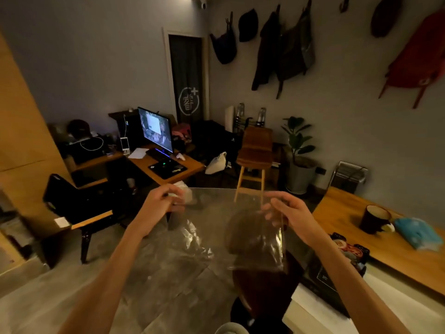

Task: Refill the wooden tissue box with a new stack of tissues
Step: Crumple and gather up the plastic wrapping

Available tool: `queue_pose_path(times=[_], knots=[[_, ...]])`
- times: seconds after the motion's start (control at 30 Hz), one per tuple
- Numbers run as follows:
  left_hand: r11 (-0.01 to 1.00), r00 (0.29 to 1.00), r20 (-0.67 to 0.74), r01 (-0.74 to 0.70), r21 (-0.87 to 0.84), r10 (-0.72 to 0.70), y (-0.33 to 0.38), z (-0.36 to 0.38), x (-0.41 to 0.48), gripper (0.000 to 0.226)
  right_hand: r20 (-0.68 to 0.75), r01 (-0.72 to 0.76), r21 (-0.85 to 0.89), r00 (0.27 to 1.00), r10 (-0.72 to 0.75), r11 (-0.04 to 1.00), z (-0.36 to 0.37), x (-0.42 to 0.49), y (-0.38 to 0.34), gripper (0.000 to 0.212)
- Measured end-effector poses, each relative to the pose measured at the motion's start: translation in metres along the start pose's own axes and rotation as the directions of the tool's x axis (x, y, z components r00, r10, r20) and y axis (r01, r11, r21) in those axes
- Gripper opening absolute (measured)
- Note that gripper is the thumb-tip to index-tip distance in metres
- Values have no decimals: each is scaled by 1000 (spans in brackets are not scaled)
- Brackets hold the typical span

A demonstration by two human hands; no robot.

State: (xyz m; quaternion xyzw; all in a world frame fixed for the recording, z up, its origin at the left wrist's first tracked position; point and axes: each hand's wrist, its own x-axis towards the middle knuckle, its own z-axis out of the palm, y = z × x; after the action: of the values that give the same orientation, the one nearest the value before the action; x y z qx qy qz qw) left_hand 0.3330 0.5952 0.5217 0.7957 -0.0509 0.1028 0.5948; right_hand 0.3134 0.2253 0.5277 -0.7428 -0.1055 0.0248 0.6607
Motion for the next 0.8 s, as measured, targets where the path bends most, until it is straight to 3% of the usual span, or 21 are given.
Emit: queue_pose_path(times=[0.07, 0.13, 0.2, 0.27, 0.37, 0.43, 0.57, 0.67, 0.73, 0.8], knots=[[949, 989, -37, -129, 287, 146, 9, -3, 6, 30, 14, 82, -94, 997, -81, 992, 6, 9, -17, 23], [892, 955, 170, -288, 349, 242, 33, 1, 9, 24, 106, 177, -254, 982, -155, 951, 18, 22, -43, 25], [881, 868, 469, -341, 329, 161, 57, 12, 13, 50, 269, 266, -430, 950, -159, 862, 34, 38, -75, 28], [942, 788, 613, -243, 229, 54, 73, 25, 15, 51, 393, 346, -500, 907, -148, 794, 52, 53, -104, 34], [982, 823, 555, -181, 52, 122, 78, 32, 15, 22, 461, 374, -555, 882, -99, 743, 65, 71, -140, 42], [981, 859, 477, -185, -54, 188, 73, 30, 14, 18, 463, 305, -499, 885, -48, 812, 54, 79, -151, 39], [952, 947, 316, 41, -303, 60, 58, 22, 15, 24, 190, 136, -125, 975, -111, 983, 9, 68, -122, 76], [858, 982, 182, 139, -494, -54, 42, 12, 15, 30, 214, -76, 198, 976, 33, 977, 9, 50, -51, 95], [822, 981, 173, 170, -543, -89, 31, 9, 11, 33, 305, -185, 231, 946, 110, 955, 36, 38, -12, 86], [868, 979, 167, 181, -462, -115, 19, 10, 3, 38, 280, -197, 218, 951, 132, 956, 65, 31, 10, 68]])
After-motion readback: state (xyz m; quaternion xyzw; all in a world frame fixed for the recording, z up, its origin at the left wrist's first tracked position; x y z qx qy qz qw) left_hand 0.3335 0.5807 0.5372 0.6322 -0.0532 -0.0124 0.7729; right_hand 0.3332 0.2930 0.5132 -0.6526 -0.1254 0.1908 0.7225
